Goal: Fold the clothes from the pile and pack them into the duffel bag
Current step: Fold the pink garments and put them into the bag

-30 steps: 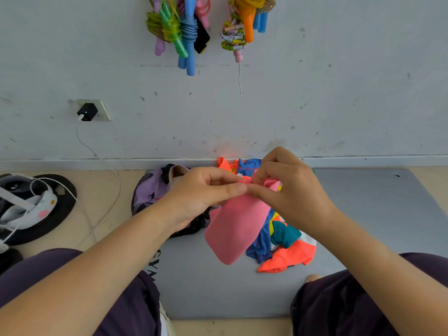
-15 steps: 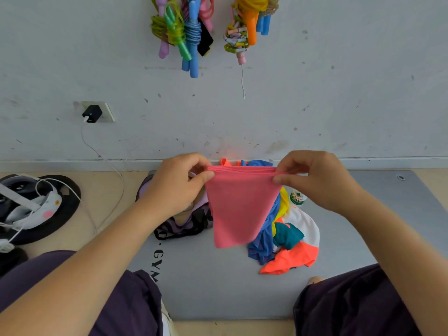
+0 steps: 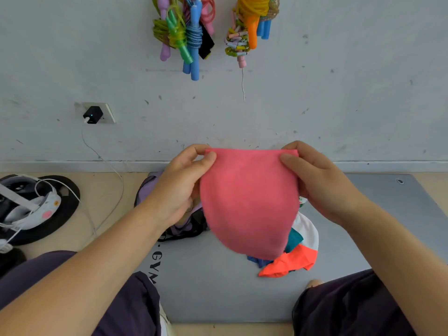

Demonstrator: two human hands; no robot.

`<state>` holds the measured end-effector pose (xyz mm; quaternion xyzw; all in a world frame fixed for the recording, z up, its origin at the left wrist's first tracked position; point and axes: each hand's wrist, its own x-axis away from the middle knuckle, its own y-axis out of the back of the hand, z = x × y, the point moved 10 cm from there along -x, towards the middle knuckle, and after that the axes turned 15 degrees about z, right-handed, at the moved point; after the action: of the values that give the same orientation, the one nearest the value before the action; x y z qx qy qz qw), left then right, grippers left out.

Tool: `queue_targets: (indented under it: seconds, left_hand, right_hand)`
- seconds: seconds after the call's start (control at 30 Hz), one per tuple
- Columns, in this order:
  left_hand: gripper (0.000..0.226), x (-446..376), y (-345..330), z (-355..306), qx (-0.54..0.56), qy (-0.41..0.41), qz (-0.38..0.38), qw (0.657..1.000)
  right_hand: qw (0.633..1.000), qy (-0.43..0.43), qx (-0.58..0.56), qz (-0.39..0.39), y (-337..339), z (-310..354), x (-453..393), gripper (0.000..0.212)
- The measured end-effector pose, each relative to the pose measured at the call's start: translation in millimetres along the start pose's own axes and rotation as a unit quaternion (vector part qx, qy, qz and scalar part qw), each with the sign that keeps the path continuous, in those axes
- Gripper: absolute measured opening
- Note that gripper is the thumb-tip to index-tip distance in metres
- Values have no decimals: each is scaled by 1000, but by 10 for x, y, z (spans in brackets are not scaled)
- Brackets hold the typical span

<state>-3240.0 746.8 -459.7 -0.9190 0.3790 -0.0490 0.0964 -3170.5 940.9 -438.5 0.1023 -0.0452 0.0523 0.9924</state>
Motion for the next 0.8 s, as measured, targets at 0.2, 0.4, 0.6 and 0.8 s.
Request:
queue_targets:
  seconds: [0.2,0.4,0.6,0.8]
  left_hand:
    - [38,134,-487,256,34,114,185,976]
    - [26,59,-212,191,59,69,58,994]
    - [25,34,-54,147,5,72,1,997]
    - [21,58,83,69,-51,43,-72,995]
  right_hand:
    - [988,27,-136,-71,115,10,23,22]
    - [963,-50,-234,127,-417,-168,-35,53]
    - [988,-16,-152,24,-212,-151,-32,27]
    - [992,11,-114,-43,-108,-77,12,25]
